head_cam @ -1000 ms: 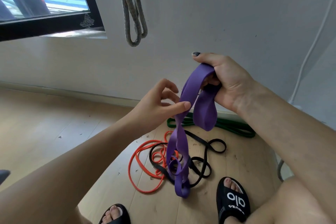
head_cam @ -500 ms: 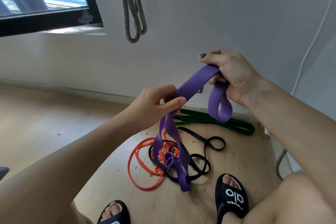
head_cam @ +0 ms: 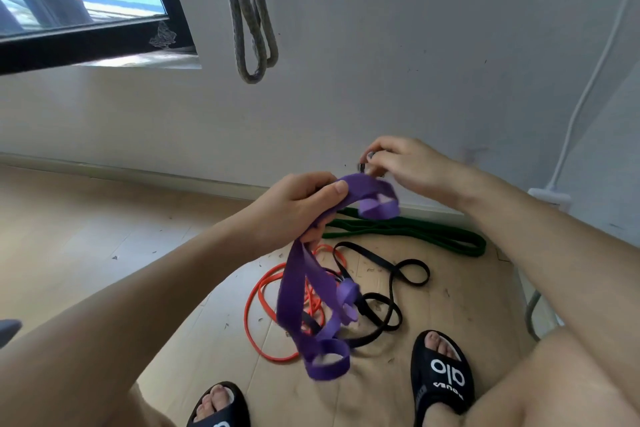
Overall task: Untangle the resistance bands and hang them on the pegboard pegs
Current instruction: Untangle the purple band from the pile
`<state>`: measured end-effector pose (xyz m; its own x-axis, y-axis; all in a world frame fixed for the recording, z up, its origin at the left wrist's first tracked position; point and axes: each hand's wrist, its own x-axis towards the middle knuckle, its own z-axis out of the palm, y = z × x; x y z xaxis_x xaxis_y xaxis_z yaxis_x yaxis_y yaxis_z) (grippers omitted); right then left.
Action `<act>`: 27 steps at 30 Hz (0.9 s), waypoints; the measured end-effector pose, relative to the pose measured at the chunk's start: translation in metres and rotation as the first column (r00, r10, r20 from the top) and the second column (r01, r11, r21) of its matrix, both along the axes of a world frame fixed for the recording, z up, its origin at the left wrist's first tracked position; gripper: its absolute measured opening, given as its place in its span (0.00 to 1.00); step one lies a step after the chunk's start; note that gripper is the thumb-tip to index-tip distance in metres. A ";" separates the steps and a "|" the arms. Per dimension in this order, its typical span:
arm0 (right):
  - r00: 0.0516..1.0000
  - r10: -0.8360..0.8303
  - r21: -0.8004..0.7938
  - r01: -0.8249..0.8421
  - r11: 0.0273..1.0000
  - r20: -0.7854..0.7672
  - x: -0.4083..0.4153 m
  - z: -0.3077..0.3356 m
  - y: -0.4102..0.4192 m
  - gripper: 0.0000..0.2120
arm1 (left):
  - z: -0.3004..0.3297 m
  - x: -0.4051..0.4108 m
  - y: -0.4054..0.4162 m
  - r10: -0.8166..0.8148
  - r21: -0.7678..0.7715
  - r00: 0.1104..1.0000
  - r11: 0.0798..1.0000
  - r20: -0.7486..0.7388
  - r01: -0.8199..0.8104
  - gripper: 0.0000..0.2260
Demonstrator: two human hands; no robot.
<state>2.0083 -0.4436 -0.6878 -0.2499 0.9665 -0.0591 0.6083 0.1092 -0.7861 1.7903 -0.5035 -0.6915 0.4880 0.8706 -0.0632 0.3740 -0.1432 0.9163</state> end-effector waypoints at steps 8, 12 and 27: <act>0.971 0.228 0.027 -0.226 0.974 -0.078 -0.051 0.002 -0.031 0.19 | 0.001 0.001 -0.005 0.020 -0.189 0.986 0.982 0.164 0.012 0.13; 0.969 0.239 0.139 -0.245 0.959 0.058 -0.054 0.004 -0.031 0.19 | 0.006 -0.001 -0.011 0.026 -0.243 0.981 0.970 0.191 0.022 0.12; 0.996 -0.040 0.548 -0.010 0.836 0.078 -0.031 0.039 -0.020 0.10 | 0.005 -0.025 -0.008 -0.072 -0.018 0.997 0.997 -0.042 0.071 0.09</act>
